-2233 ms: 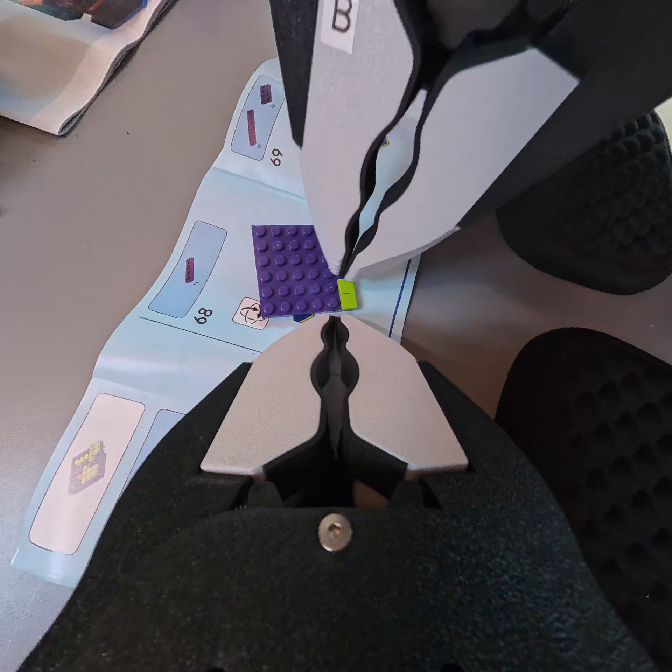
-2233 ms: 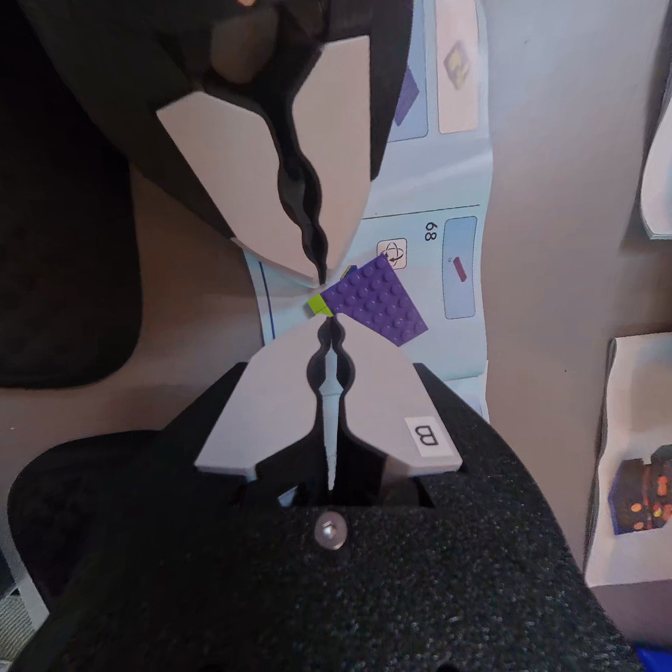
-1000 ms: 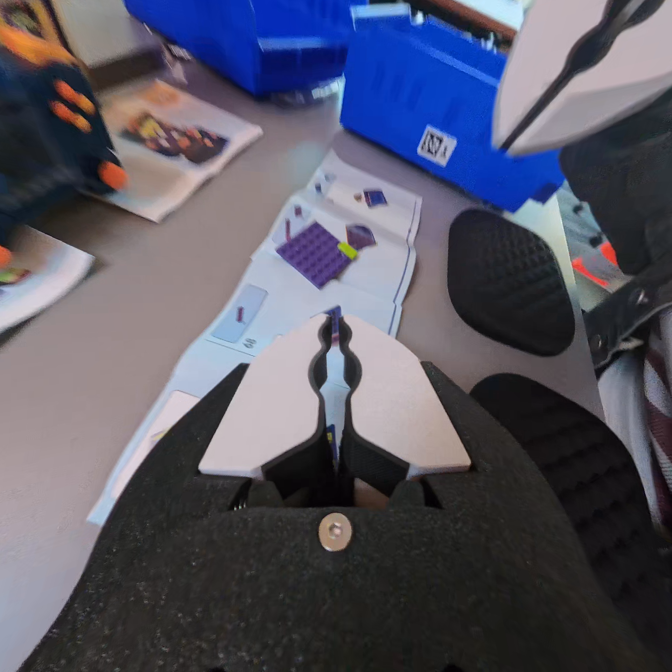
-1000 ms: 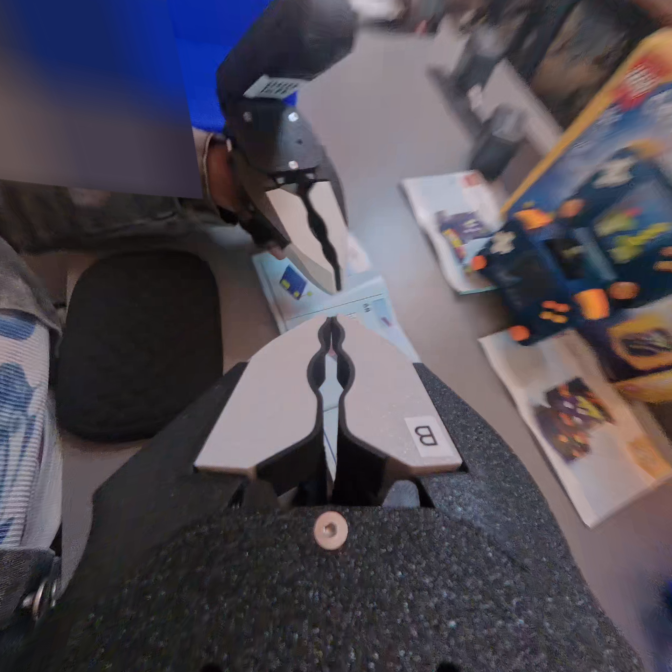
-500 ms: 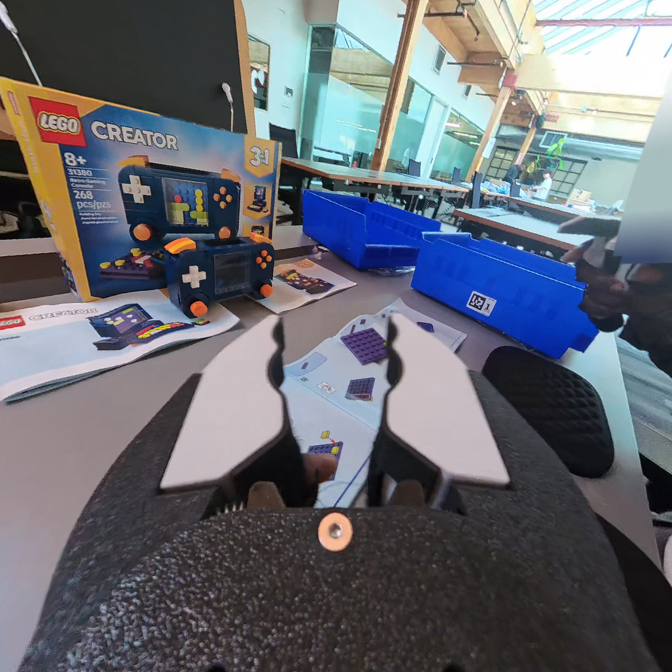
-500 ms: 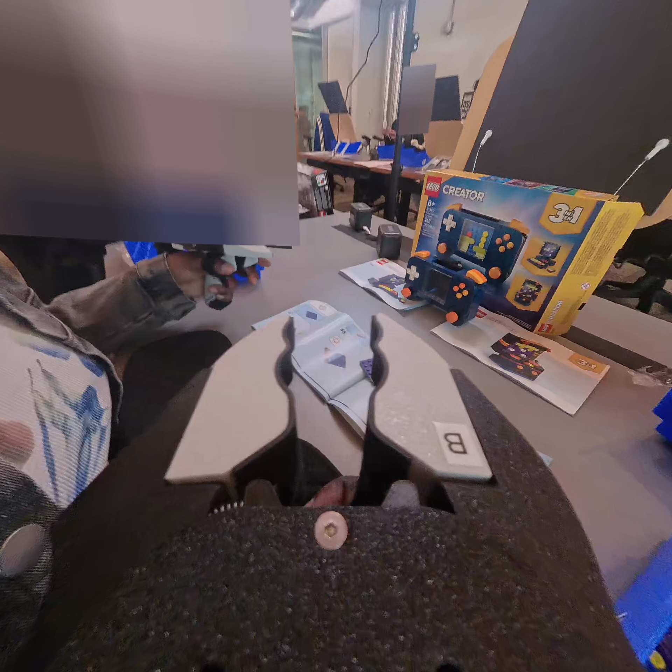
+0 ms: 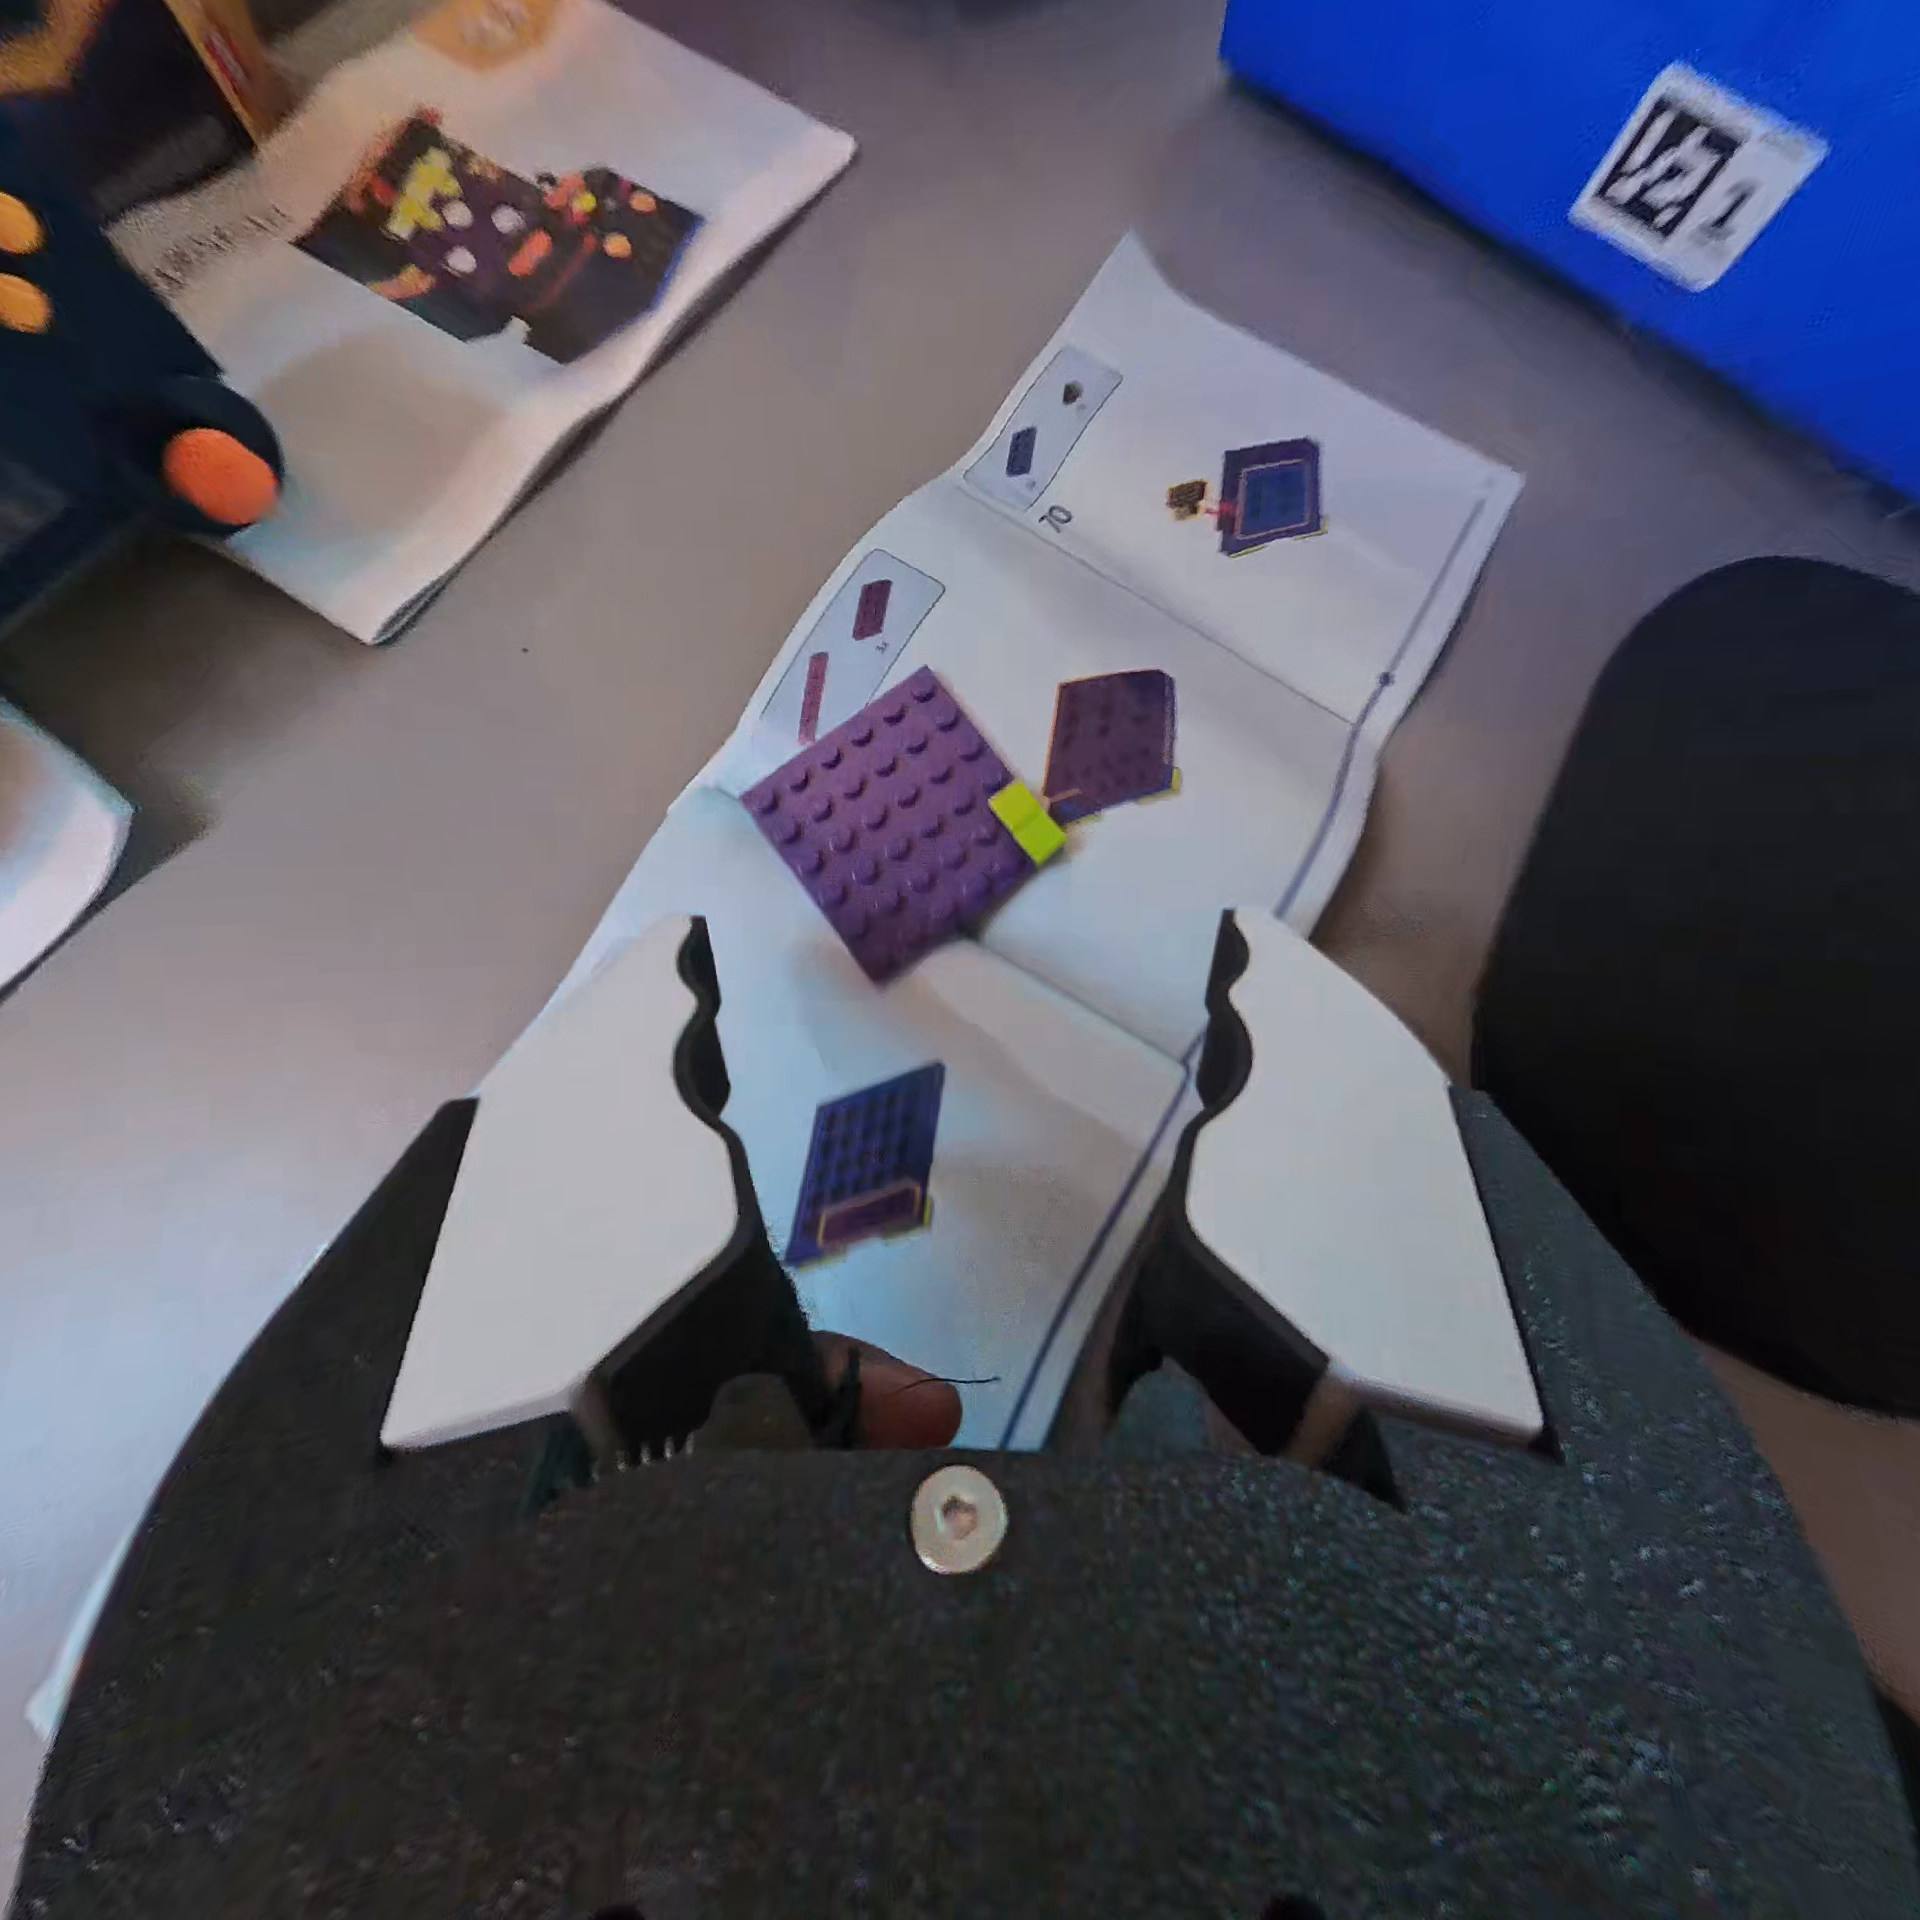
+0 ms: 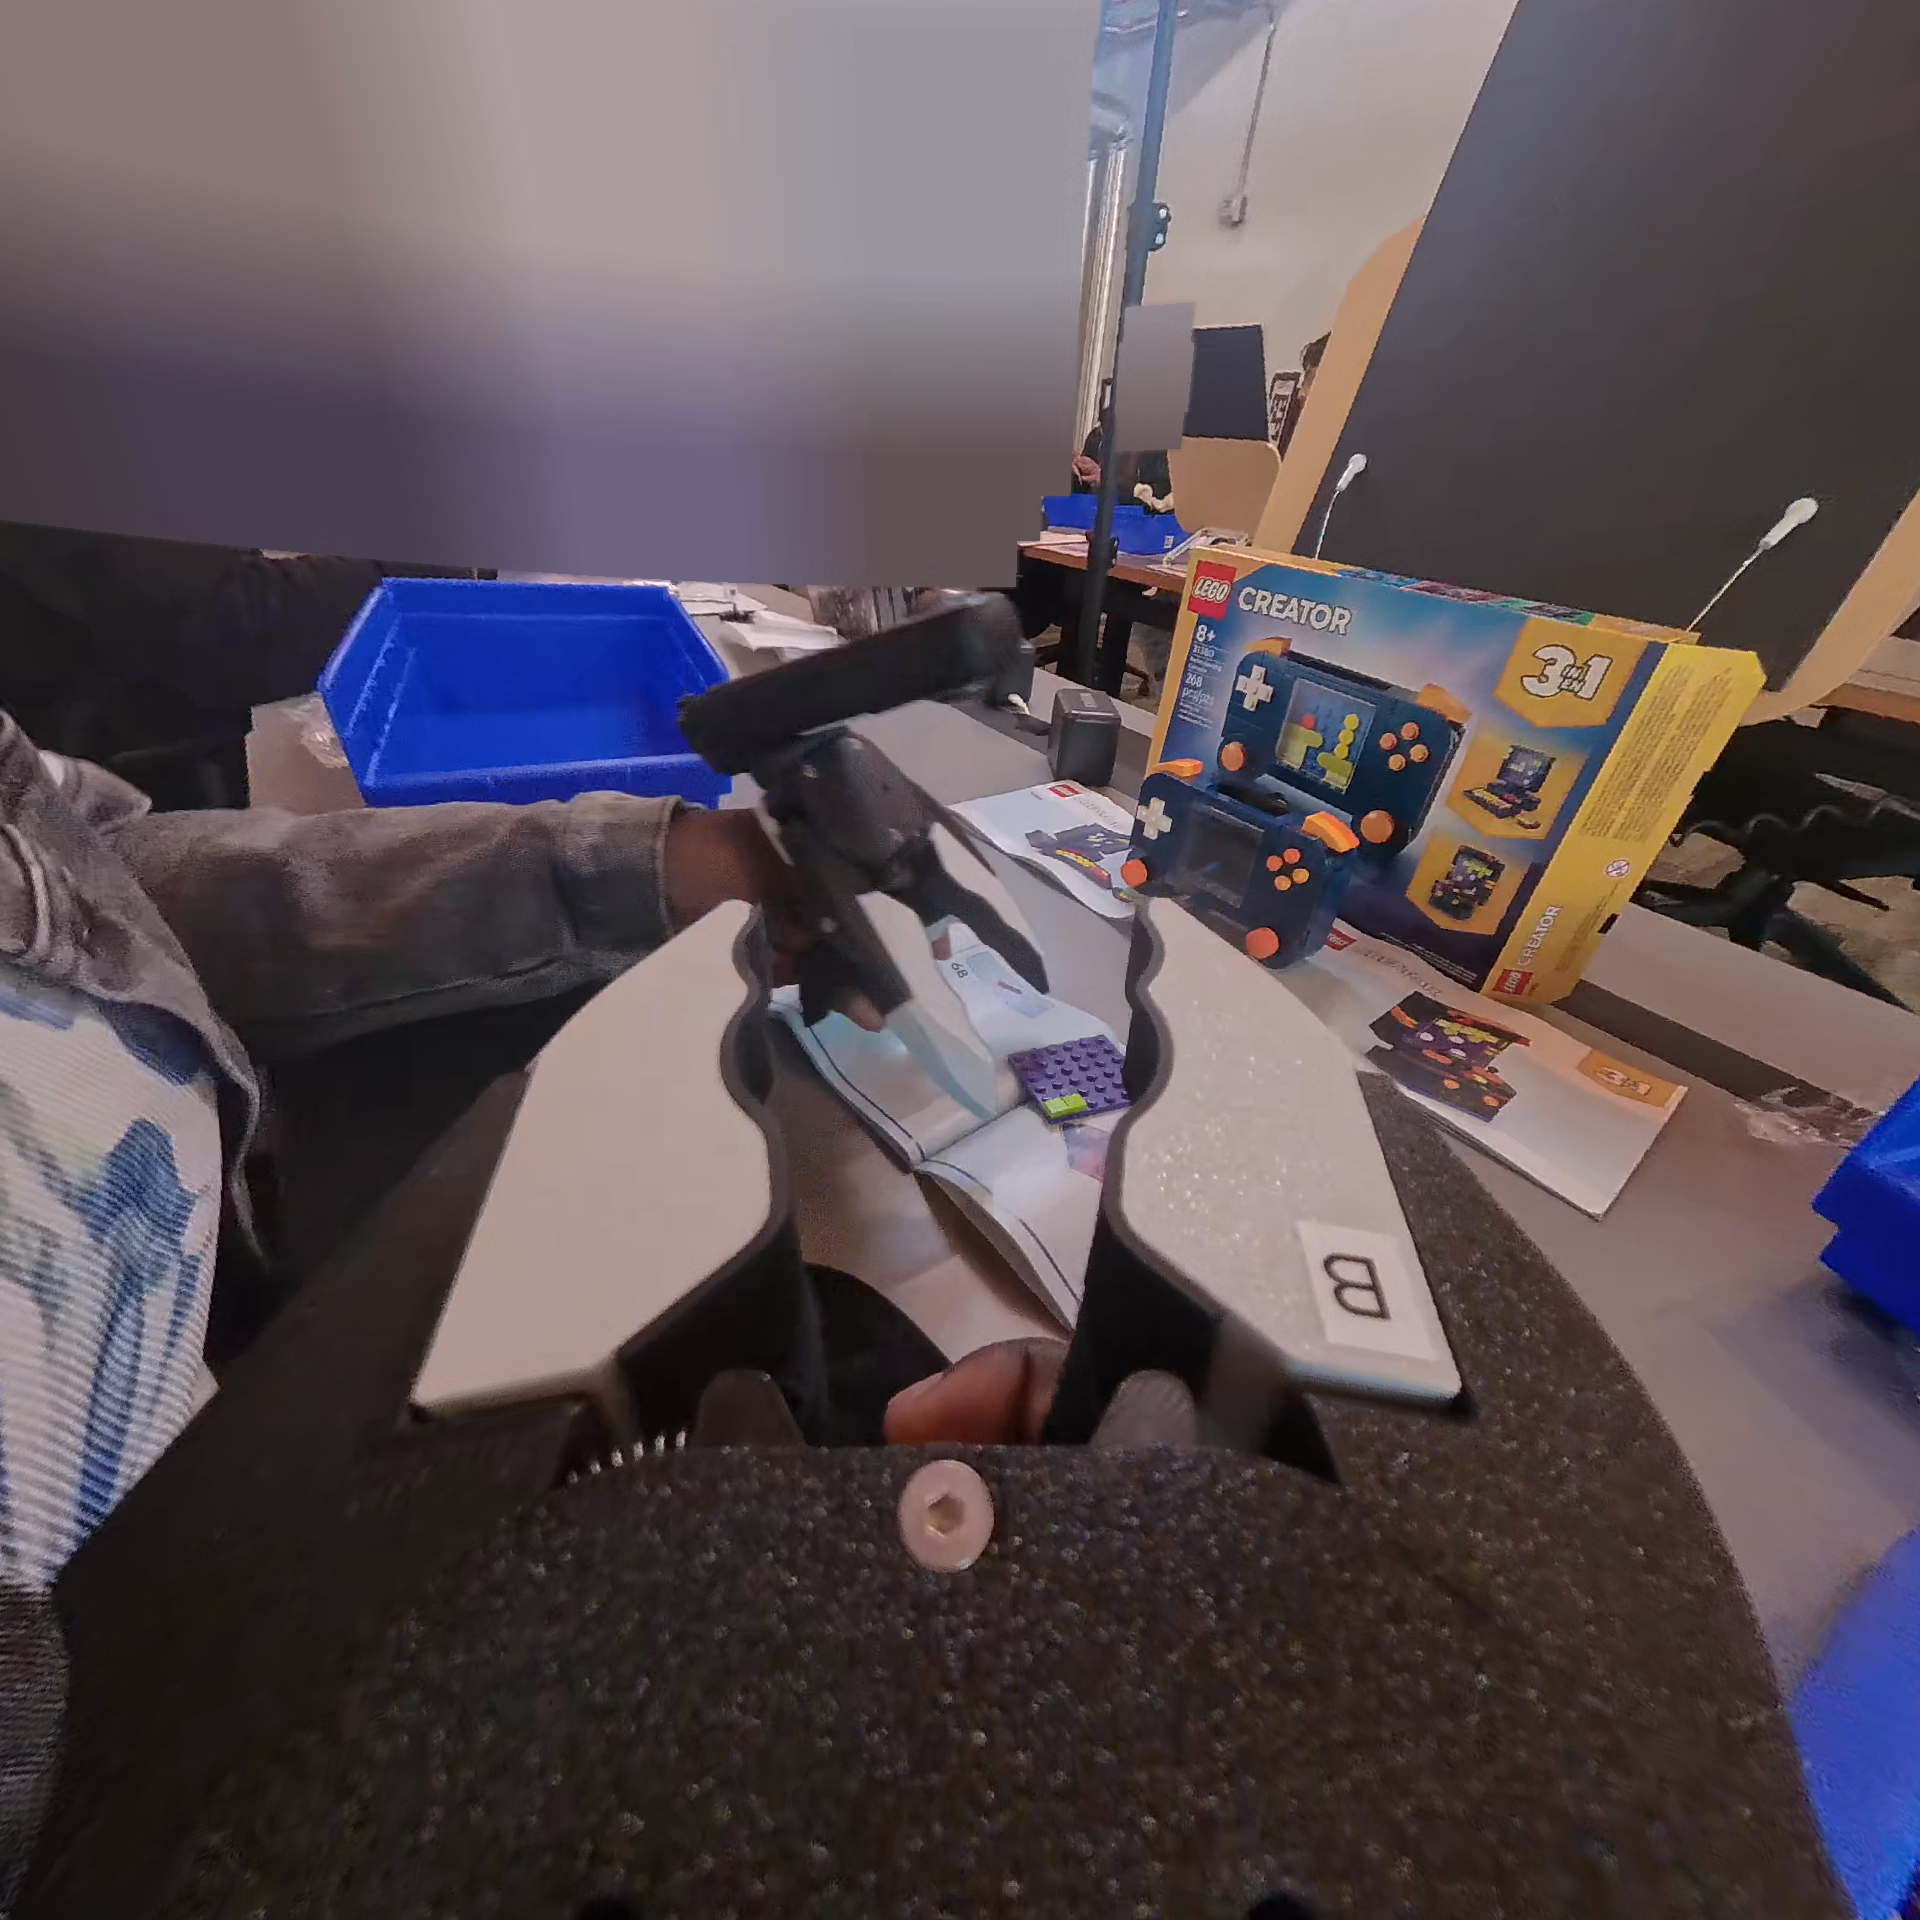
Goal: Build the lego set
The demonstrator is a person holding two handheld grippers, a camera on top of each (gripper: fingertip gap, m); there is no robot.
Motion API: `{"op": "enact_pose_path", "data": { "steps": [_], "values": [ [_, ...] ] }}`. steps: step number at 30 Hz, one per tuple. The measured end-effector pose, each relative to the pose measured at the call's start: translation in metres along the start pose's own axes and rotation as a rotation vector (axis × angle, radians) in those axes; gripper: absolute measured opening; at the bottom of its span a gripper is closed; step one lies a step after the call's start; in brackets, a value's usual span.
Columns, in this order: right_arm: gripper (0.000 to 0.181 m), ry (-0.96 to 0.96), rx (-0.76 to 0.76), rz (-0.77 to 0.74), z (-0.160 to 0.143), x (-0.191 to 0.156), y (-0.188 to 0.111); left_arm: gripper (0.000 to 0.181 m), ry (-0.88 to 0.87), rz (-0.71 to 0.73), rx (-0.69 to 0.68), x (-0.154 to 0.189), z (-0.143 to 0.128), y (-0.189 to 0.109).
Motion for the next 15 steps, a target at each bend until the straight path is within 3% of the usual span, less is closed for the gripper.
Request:
{"op": "enact_pose_path", "data": {
  "steps": [6,9,12,14,15],
  "values": [
    [0.064,-0.031,0.029,-0.008,0.002,0.000,-0.011,0.072,-0.011,-0.014,-0.117,-0.013,0.006,0.027],
    [0.063,-0.053,0.035,0.000,0.006,-0.002,-0.014,0.016,0.151,-0.185,-0.151,-0.015,0.005,0.014],
    [0.061,-0.104,0.045,0.010,0.010,-0.006,-0.017,0.011,0.358,-0.383,-0.283,-0.025,-0.004,-0.009],
    [0.058,-0.128,0.054,0.009,0.012,-0.009,-0.017,0.014,0.439,-0.397,-0.383,-0.036,-0.005,-0.024],
    [0.056,-0.124,0.057,0.016,0.013,-0.010,-0.015,0.023,0.469,-0.398,-0.368,-0.039,-0.001,-0.029]
  ]
}}
Point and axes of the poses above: each gripper's, where its closed fingertips meet, y out along the fingers, z out of its top, x = y × z across the jaws, the point moved 10 cm from there along -y, back along the fingers, and after that the axes turned 15 degrees about -z, right-handed, at the moved point
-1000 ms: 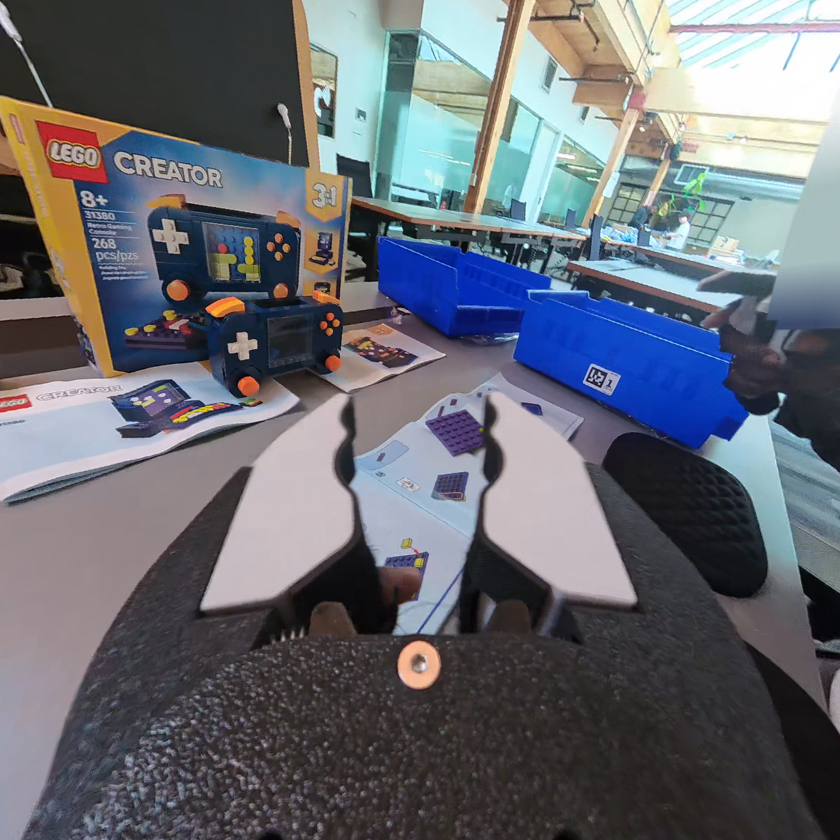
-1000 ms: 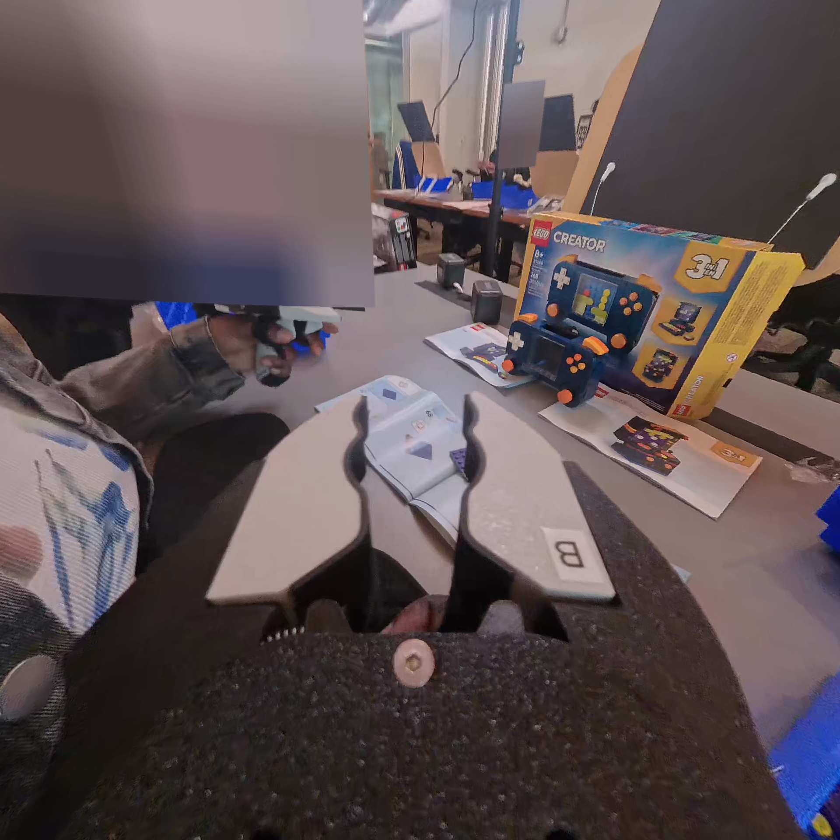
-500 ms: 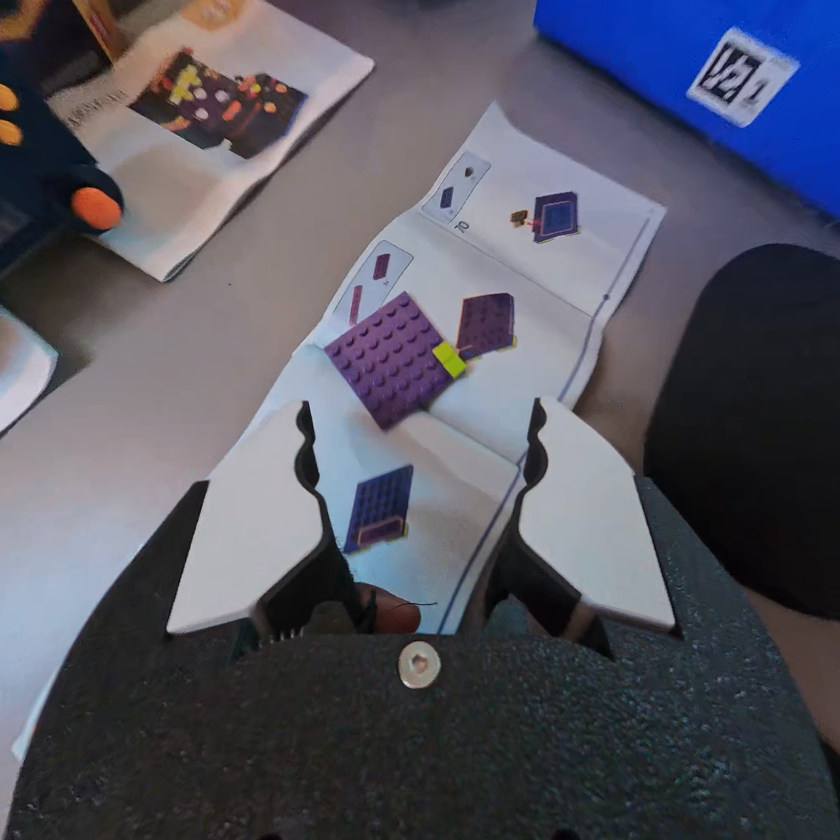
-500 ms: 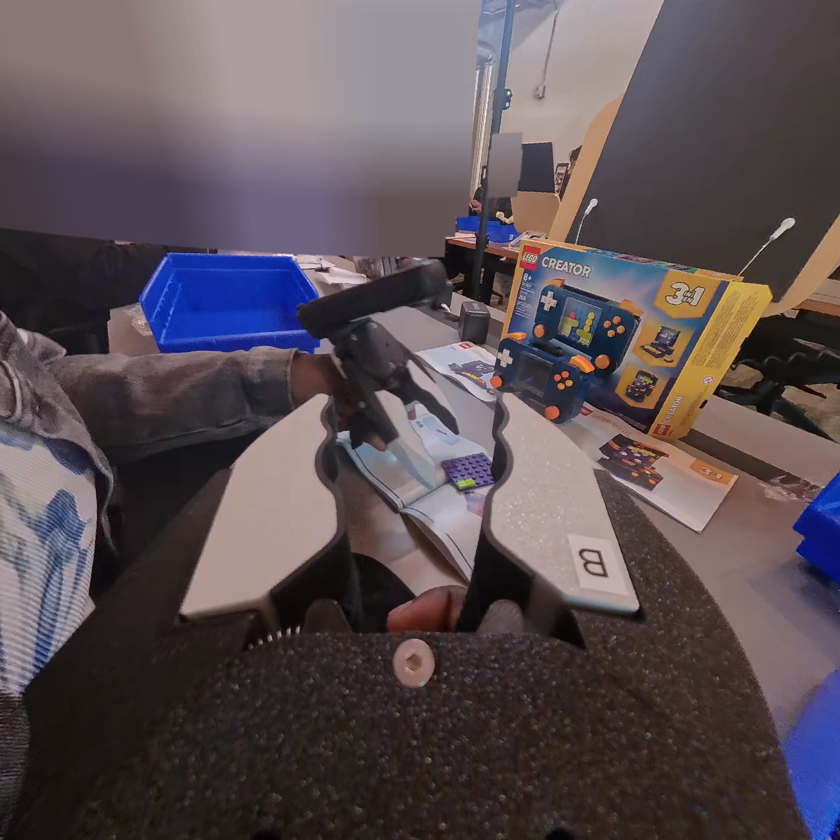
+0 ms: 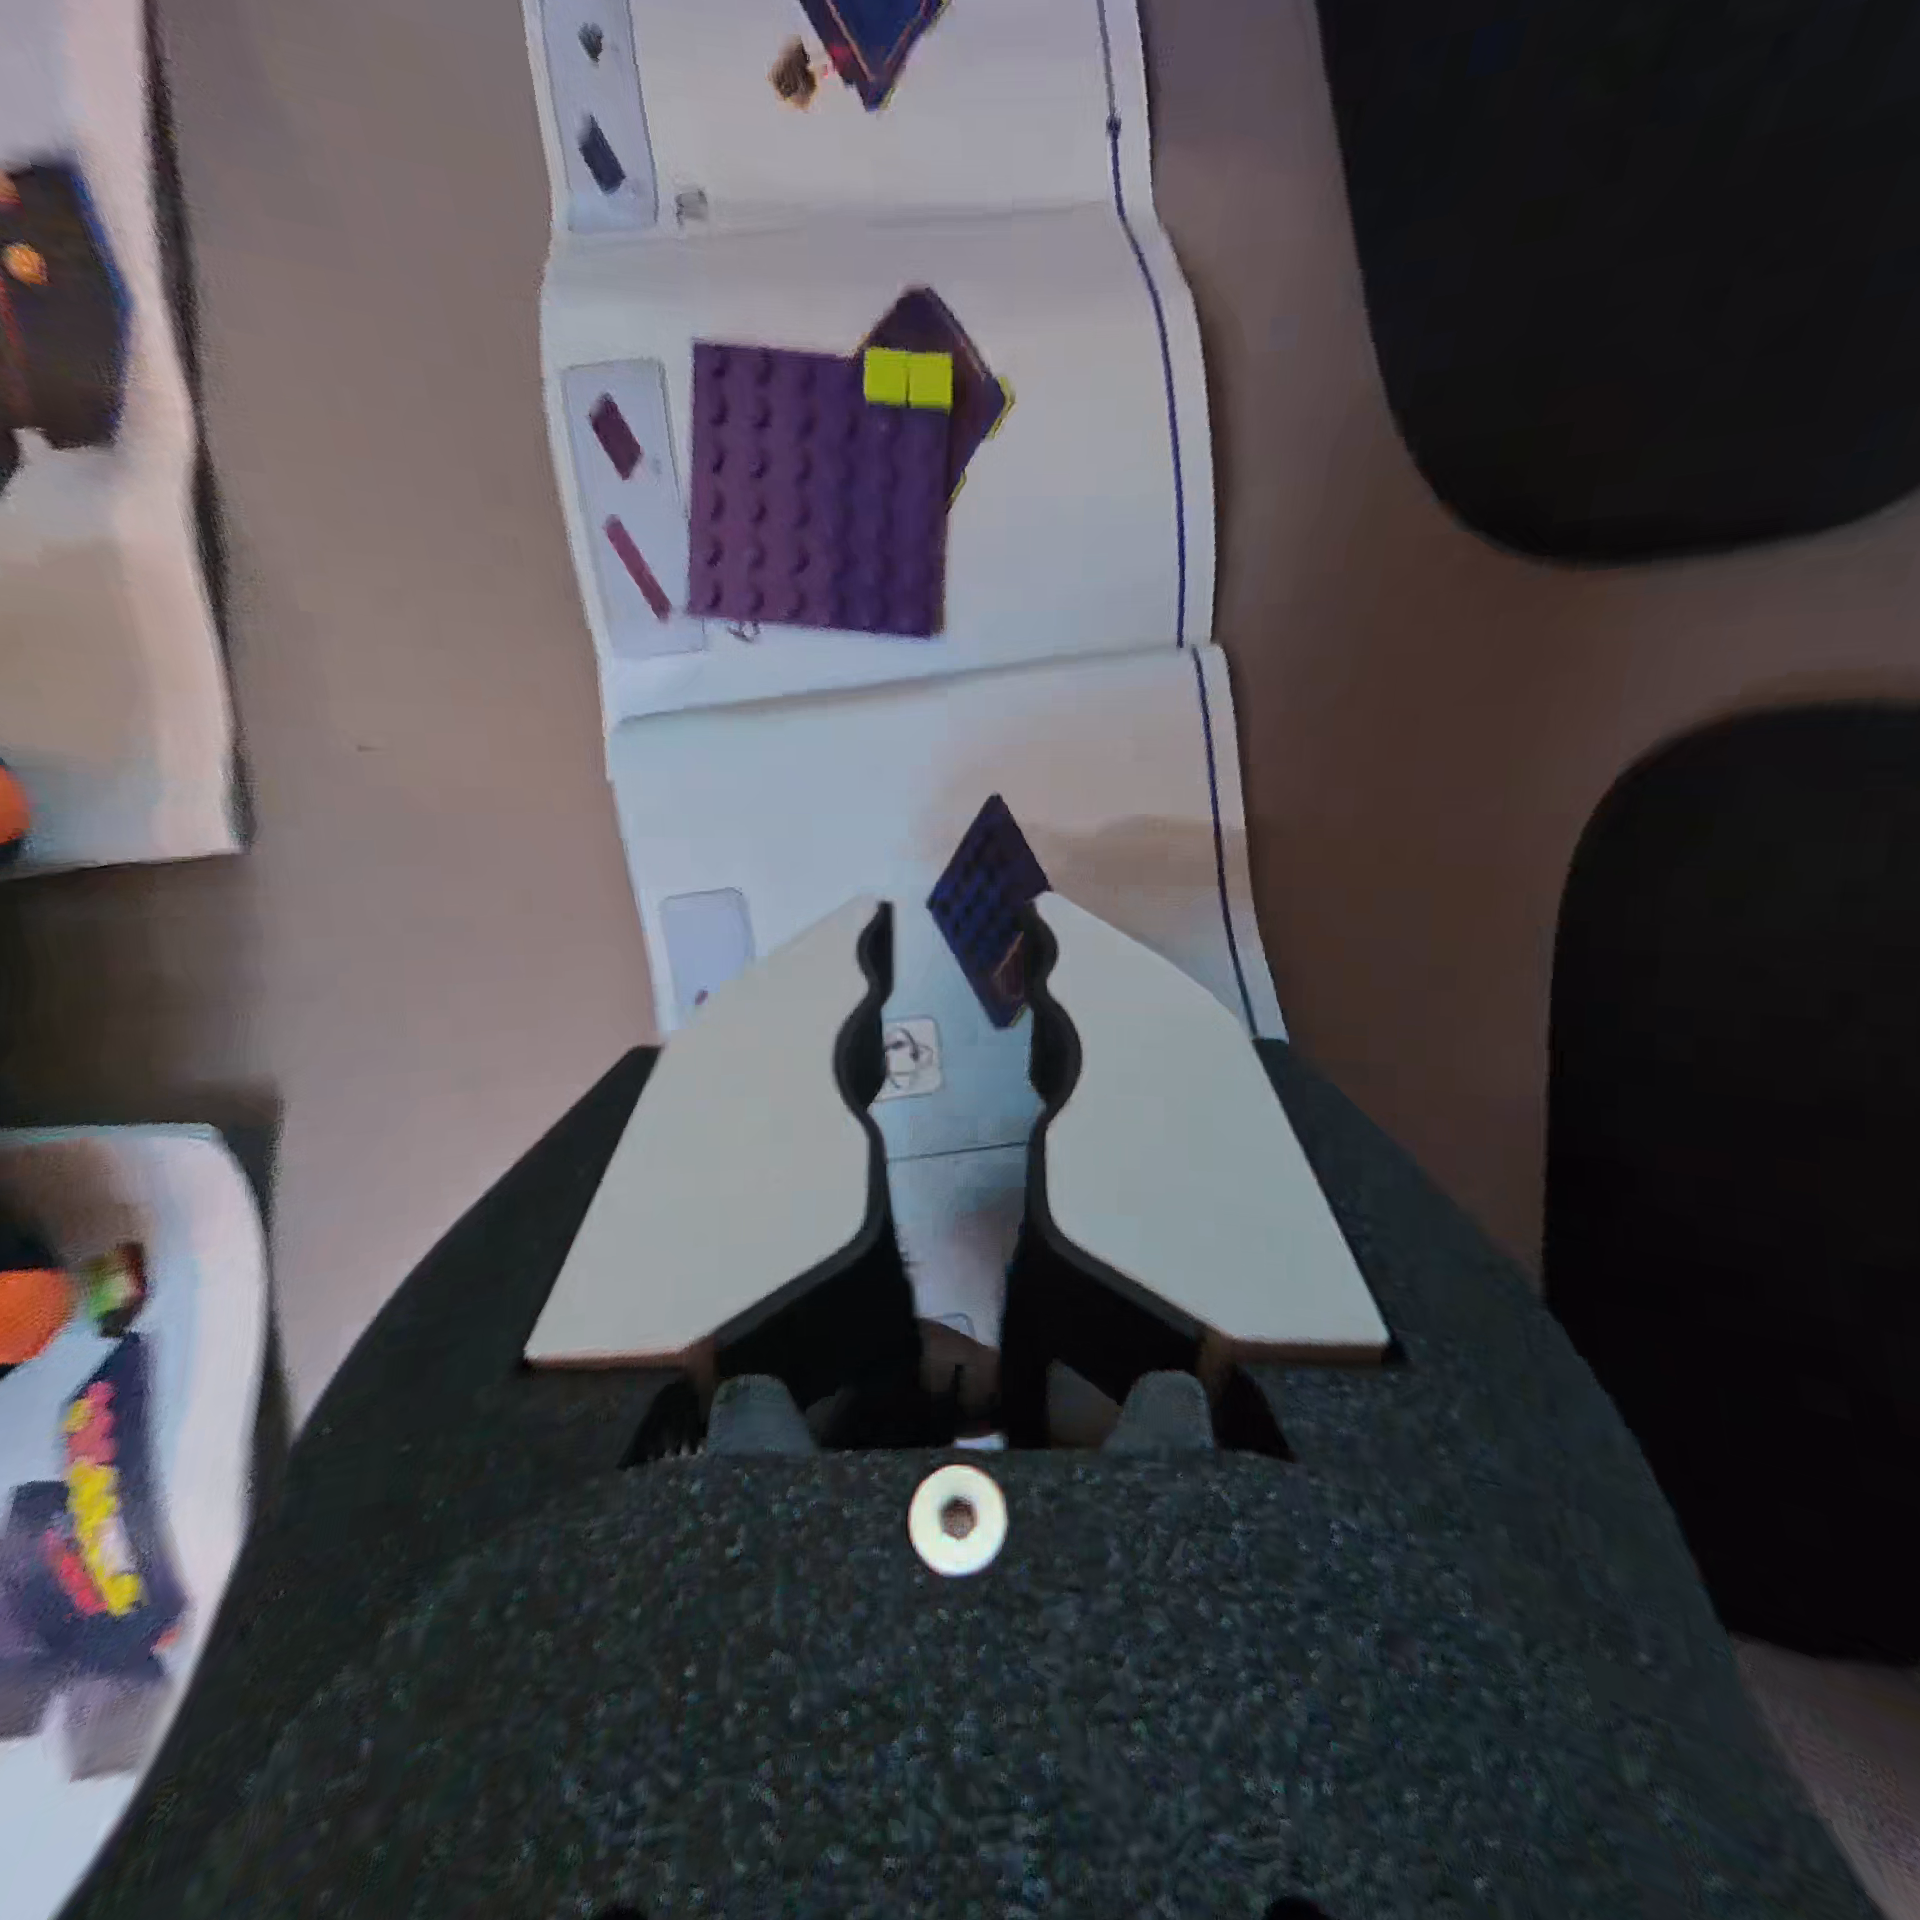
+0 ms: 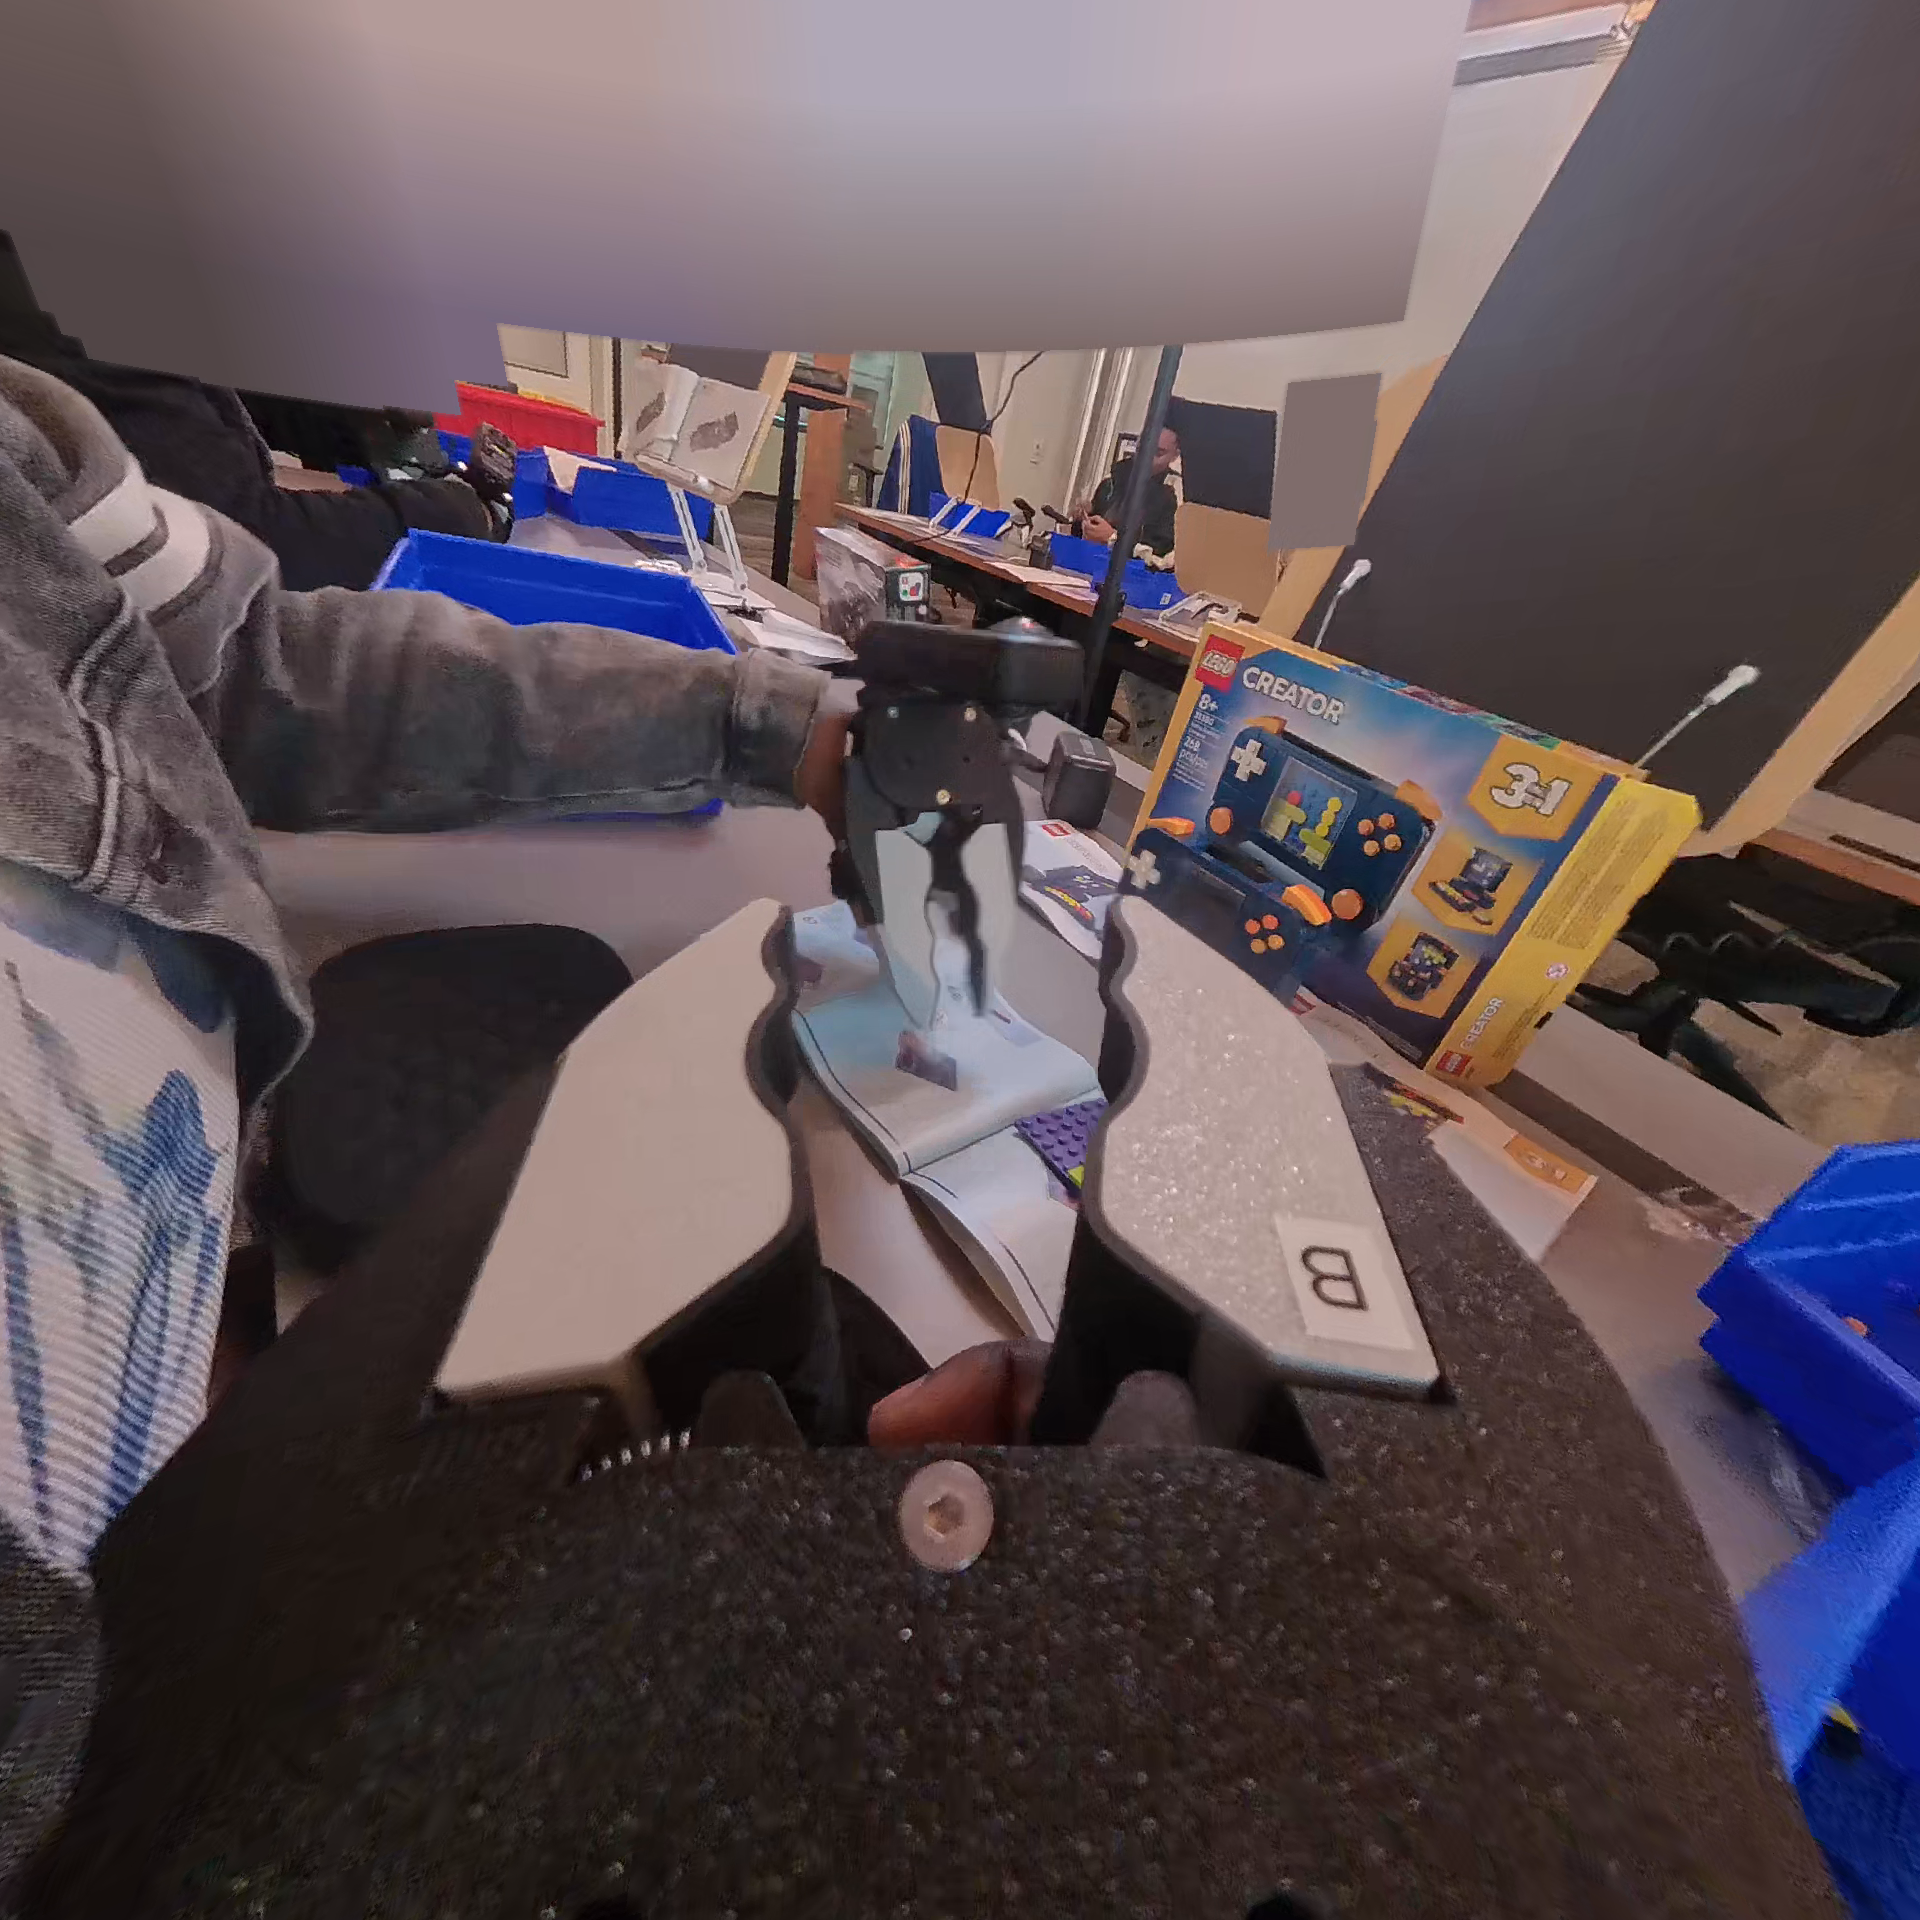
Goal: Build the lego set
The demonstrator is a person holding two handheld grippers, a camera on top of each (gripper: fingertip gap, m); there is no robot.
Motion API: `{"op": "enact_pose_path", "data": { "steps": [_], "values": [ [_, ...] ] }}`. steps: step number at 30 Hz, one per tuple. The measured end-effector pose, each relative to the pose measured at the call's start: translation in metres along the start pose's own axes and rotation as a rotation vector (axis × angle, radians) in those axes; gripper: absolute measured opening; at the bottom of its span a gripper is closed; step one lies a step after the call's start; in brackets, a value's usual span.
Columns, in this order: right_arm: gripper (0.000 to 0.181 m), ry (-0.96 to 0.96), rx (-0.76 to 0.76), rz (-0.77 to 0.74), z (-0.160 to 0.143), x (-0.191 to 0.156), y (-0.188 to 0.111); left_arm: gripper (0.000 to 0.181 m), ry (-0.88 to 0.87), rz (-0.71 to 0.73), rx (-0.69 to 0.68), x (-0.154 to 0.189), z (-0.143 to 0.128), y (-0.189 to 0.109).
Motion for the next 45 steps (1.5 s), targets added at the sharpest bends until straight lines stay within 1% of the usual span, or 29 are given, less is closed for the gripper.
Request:
{"op": "enact_pose_path", "data": {
  "steps": [1,3,5,6,8,9,11,12,15,18,19,22,23,25,27,28,30,31,33,34,35,37,38,39,40,41,42,43,45],
  "values": [
    [0.055,0.014,-0.001,0.016,0.000,-0.002,0.004,0.037,0.031,0.009,0.047,-0.002,0.005,-0.004],
    [0.056,0.030,-0.012,0.068,0.000,-0.007,0.016,0.048,0.138,-0.027,0.125,-0.002,0.021,-0.001],
    [0.057,0.009,-0.011,0.100,0.003,-0.013,0.027,0.062,0.216,-0.002,0.091,-0.011,0.036,0.011],
    [0.057,-0.009,-0.009,0.110,0.004,-0.016,0.031,0.069,0.216,0.009,0.051,-0.018,0.043,0.019],
    [0.057,-0.044,-0.014,0.121,0.006,-0.020,0.036,0.076,0.172,-0.038,-0.010,-0.031,0.053,0.037],
    [0.057,-0.057,-0.020,0.121,0.007,-0.021,0.036,0.077,0.152,-0.062,-0.046,-0.036,0.057,0.046],
    [0.057,-0.074,-0.037,0.110,0.006,-0.020,0.035,0.068,0.170,-0.130,-0.115,-0.045,0.058,0.056],
    [0.057,-0.078,-0.043,0.102,0.005,-0.019,0.034,0.050,0.199,-0.165,-0.119,-0.048,0.059,0.054],
    [0.055,-0.070,-0.045,0.081,0.002,-0.015,0.029,0.050,0.407,-0.233,-0.281,-0.048,0.058,0.036],
    [0.053,-0.052,-0.044,0.073,-0.002,-0.012,0.026,0.050,0.622,-0.379,-0.363,-0.033,0.053,0.015],
    [0.053,-0.053,-0.047,0.072,-0.003,-0.012,0.027,0.050,0.685,-0.412,-0.427,-0.027,0.049,0.012],
    [0.053,-0.059,-0.060,0.074,-0.005,-0.011,0.027,0.050,0.821,-0.453,-0.641,-0.016,0.034,0.013],
    [0.054,-0.055,-0.062,0.085,-0.005,-0.011,0.027,0.051,0.852,-0.440,-0.679,-0.014,0.031,0.016],
    [0.057,-0.034,-0.079,0.115,-0.001,-0.008,0.021,0.063,0.871,-0.419,-0.692,-0.008,0.032,0.020],
    [0.058,0.008,-0.105,0.133,0.006,0.001,0.007,0.071,0.808,-0.371,-0.635,-0.007,0.040,0.016],
    [0.057,0.034,-0.115,0.137,0.011,0.008,-0.004,0.078,0.746,-0.329,-0.602,-0.009,0.043,0.010],
    [0.055,0.089,-0.117,0.103,0.021,0.026,-0.027,0.083,0.624,-0.150,-0.470,-0.017,0.050,-0.009],
    [0.053,0.107,-0.114,0.067,0.026,0.036,-0.038,0.082,0.557,-0.008,-0.333,-0.021,0.054,-0.022],
    [0.051,0.129,-0.108,-0.012,0.033,0.054,-0.059,0.077,0.334,0.312,-0.022,-0.026,0.057,-0.054],
    [0.050,0.135,-0.108,-0.043,0.036,0.061,-0.068,0.076,0.210,0.420,0.131,-0.021,0.053,-0.069],
    [0.049,0.136,-0.113,-0.074,0.038,0.068,-0.076,0.071,0.099,0.491,0.300,-0.012,0.046,-0.080],
    [0.046,0.128,-0.154,-0.146,0.039,0.081,-0.087,0.069,-0.069,0.495,0.638,0.010,0.027,-0.088],
    [0.041,0.120,-0.203,-0.170,0.037,0.087,-0.092,0.069,-0.132,0.462,0.779,0.021,0.017,-0.085],
    [0.029,0.101,-0.280,-0.180,0.034,0.093,-0.096,0.068,-0.181,0.415,0.879,0.031,0.008,-0.079],
    [0.000,0.051,-0.376,-0.180,0.030,0.100,-0.101,0.064,-0.224,0.365,0.933,0.039,0.000,-0.070],
    [0.000,-0.022,-0.464,-0.188,0.025,0.108,-0.106,0.051,-0.251,0.333,0.952,0.048,-0.007,-0.058],
    [0.000,-0.098,-0.544,-0.187,0.021,0.117,-0.111,0.022,-0.243,0.326,0.955,0.055,-0.012,-0.047],
    [0.000,-0.153,-0.625,-0.178,0.019,0.126,-0.114,0.001,-0.199,0.343,0.961,0.064,-0.017,-0.036],
    [0.000,-0.196,-0.784,-0.176,0.016,0.146,-0.115,0.000,-0.165,0.416,0.949,0.077,-0.023,-0.019]
  ]
}}
Point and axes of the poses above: each gripper's, where its closed fingertips meet, y out along the fingers, z out of its top, x = y × z across the jaws, the point moved 10 cm from there along -y, back along the fingers, and after that the axes turned 15 degrees about -z, right-handed, at the moved point
